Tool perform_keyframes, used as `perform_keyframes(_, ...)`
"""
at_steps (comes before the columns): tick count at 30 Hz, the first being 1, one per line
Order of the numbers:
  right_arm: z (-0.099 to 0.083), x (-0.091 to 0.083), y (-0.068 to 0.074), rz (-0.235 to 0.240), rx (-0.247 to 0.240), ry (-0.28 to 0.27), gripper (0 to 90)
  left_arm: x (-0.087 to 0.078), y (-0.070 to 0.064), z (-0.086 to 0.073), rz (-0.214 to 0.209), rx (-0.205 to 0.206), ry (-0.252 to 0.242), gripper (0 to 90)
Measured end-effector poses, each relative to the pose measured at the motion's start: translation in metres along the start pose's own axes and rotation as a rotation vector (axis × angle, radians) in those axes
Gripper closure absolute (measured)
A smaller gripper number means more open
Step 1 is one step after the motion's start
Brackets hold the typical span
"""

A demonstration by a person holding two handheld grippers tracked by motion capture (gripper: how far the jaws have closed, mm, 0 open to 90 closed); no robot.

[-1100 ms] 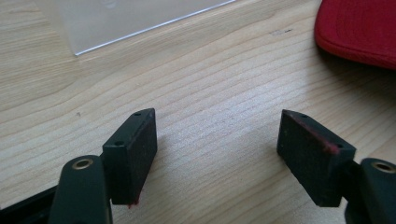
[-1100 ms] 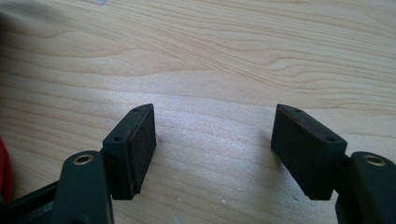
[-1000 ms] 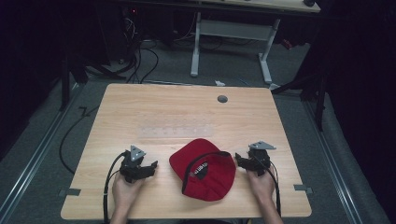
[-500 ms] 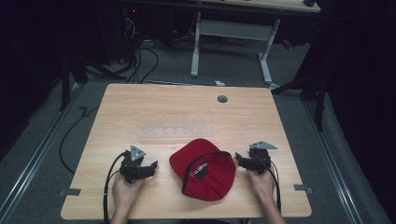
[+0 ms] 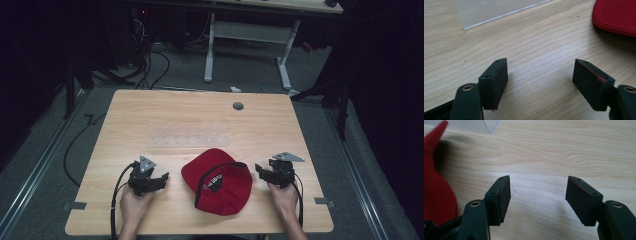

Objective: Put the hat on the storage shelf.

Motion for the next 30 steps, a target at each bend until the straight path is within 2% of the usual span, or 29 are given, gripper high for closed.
perform_keyframes(5,-0.008,-0.013,0.005,0.06,-0.014,-0.015,41.0,0.0,0.0,0.0,0.0,0.0,0.0,28.5)
perform_keyframes(8,-0.01,-0.023,0.008,0.093,-0.018,-0.048,43.5,0.0,0.0,0.0,0.0,0.001,0.0,28.5)
perform_keyframes(17,-0.01,-0.045,0.026,0.159,-0.066,-0.129,40.9,0.0,0.0,0.0,0.001,0.0,0.0,28.3)
perform_keyframes(22,-0.006,-0.044,0.044,0.185,-0.121,-0.122,36.3,0.0,0.0,0.0,0.0,0.0,0.0,28.3)
perform_keyframes(23,-0.006,-0.044,0.044,0.185,-0.121,-0.122,36.3,0.0,0.0,0.0,0.0,0.0,0.0,28.3)
perform_keyframes(25,0.0,-0.043,0.057,0.202,-0.159,-0.13,35.8,0.0,0.0,0.0,0.0,0.0,0.0,28.3)
perform_keyframes(30,0.008,-0.033,0.071,0.221,-0.191,-0.121,35.9,0.0,0.0,0.0,0.0,0.0,0.0,28.3)
Point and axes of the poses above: each handheld gripper's, and its own axes: x roughly forward along the jaws, z roughly out of its top, y roughly to its left, the point moved 10 cm from there along x, roughly forward along the jaws, and after that the axes turned 14 degrees about y, right-handed, at the moved point
